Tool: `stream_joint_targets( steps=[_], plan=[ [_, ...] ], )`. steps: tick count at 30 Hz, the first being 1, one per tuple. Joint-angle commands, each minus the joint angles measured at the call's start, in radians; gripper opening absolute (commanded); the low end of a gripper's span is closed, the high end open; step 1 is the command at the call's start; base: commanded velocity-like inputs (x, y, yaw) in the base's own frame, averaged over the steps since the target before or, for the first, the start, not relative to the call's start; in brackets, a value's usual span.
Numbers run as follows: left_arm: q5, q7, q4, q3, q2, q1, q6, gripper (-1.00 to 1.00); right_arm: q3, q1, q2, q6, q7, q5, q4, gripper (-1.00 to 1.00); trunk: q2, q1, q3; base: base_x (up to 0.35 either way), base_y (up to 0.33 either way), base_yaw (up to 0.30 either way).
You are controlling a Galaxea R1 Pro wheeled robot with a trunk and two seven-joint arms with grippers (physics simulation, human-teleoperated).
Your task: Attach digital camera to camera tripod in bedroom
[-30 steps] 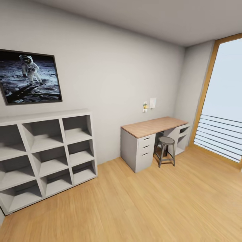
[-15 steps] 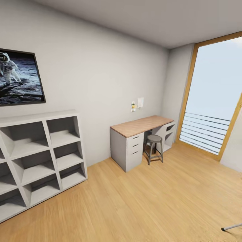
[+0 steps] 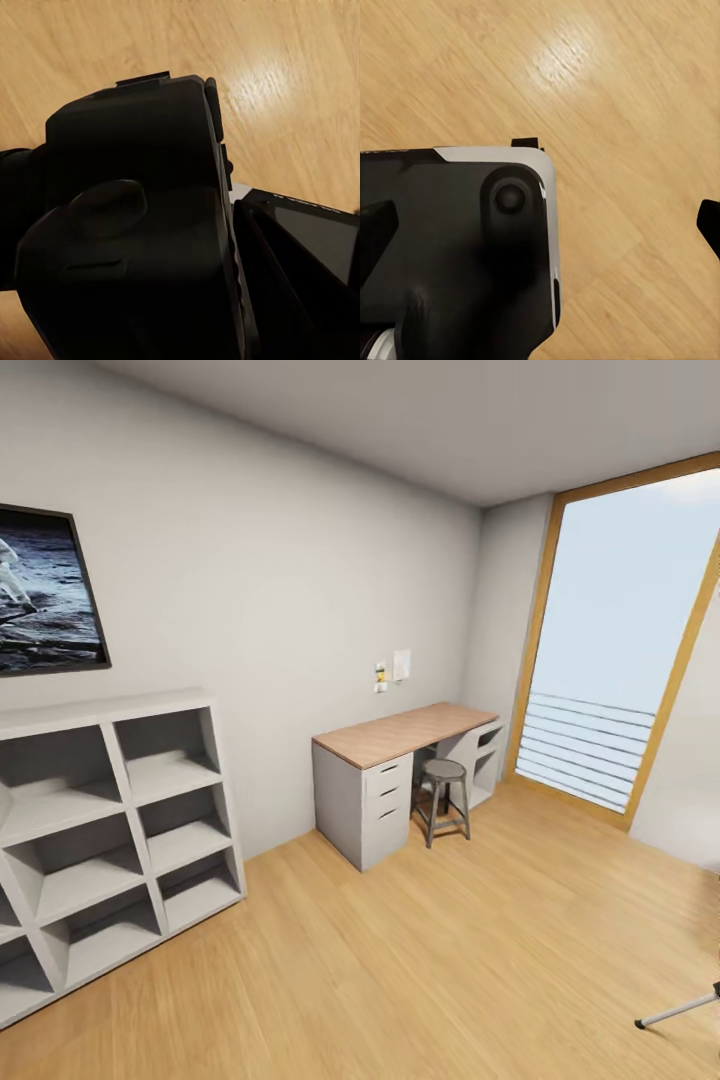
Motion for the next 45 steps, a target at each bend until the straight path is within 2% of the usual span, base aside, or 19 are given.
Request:
stream_joint_targets(
  steps=[1, 8, 17, 37, 39, 42, 45],
  plan=[
    [0.010, -0.004, 0.000, -0.007, 0.000, 0.000, 0.003, -1.00, -0.009, -0.001, -0.001, -0.005, 0.002, 0.010, 0.003, 1.00, -0.001, 0.000, 0.000, 0.000, 0.000, -0.097],
    [0.009, -0.003, 0.000, -0.003, -0.001, 0.000, 0.004, -1.00, -0.009, -0.001, 0.000, -0.004, 0.003, 0.013, 0.003, 1.00, -0.001, 0.000, 0.000, 0.000, 0.000, -0.150],
    [0.011, -0.005, -0.002, -0.003, -0.051, 0.000, 0.003, -1.00, -0.009, -0.001, 0.001, -0.004, 0.003, 0.013, 0.003, 1.00, -0.001, 0.000, 0.000, 0.000, 0.000, -0.200],
    [0.012, -0.002, -0.001, -0.003, -0.050, 0.000, 0.001, -1.00, -0.009, -0.001, 0.002, -0.003, 0.003, 0.013, 0.003, 1.00, -0.001, 0.000, 0.000, 0.000, 0.000, -0.234],
    [0.013, 0.009, 0.000, -0.003, -0.048, 0.000, 0.001, -1.00, -0.009, -0.001, 0.002, -0.003, 0.003, 0.013, 0.003, 1.00, -0.001, 0.000, 0.000, 0.000, 0.000, -0.236],
    [0.017, 0.084, 0.000, -0.003, -0.048, 0.000, 0.001, -1.00, -0.009, -0.001, 0.002, -0.003, 0.003, 0.013, 0.003, 1.00, -0.001, 0.000, 0.000, 0.000, 0.000, -0.236],
    [0.018, 0.113, 0.000, -0.003, -0.051, 0.000, 0.000, -1.00, -0.009, -0.001, 0.002, -0.003, 0.003, 0.013, 0.003, 1.00, -0.001, 0.000, 0.000, 0.000, 0.000, -0.236]
  ],
)
